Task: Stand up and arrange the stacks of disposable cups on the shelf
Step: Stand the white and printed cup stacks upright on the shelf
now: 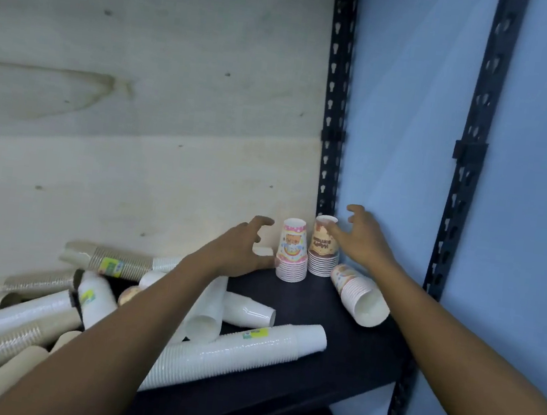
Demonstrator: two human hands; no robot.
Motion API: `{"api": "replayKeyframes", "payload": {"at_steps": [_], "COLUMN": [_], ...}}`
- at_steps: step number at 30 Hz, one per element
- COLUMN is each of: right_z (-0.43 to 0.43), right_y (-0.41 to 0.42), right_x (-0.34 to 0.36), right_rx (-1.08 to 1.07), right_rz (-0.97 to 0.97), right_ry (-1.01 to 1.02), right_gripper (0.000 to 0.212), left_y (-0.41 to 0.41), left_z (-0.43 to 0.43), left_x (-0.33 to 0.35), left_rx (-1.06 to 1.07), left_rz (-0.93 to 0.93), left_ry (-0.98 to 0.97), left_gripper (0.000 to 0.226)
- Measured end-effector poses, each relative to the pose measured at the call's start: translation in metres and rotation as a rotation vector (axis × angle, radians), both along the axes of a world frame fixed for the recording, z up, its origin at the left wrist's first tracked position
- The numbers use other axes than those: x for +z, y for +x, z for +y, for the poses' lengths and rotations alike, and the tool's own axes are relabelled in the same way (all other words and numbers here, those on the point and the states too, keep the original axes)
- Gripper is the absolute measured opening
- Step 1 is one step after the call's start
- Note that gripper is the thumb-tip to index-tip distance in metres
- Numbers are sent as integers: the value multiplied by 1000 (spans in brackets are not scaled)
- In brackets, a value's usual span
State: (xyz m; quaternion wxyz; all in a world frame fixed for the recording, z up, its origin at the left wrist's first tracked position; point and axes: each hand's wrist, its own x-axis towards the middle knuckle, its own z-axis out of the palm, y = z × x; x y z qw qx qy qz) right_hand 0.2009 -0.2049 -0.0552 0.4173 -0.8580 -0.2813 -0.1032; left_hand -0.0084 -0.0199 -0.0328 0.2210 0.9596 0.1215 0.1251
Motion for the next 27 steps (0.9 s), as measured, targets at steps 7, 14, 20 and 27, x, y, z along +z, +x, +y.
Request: {"api": "replayKeyframes", "payload": {"at_steps": [7,14,20,27], "right_z": [-35,-47,-52,-52], "right_y": [-29,-58,-73,-72], "right_x": [-14,-19,-15,-19], "right_rx": [-50,-33,38,73], "right_rz": [24,107,233,285], "right_ry": [-485,-620,-580,-539], "right_gripper": [79,78,55,55], "left_y": [-58,-78,-74,-65], "left_z": [10,8,3,6], "left_x": [-8,-15,-13,-21], "left_rx": [206,424,461,493], "left_rz": [66,131,130,140], "left_ry": [152,144,14,-15], "left_gripper": [45,63,63,74]}}
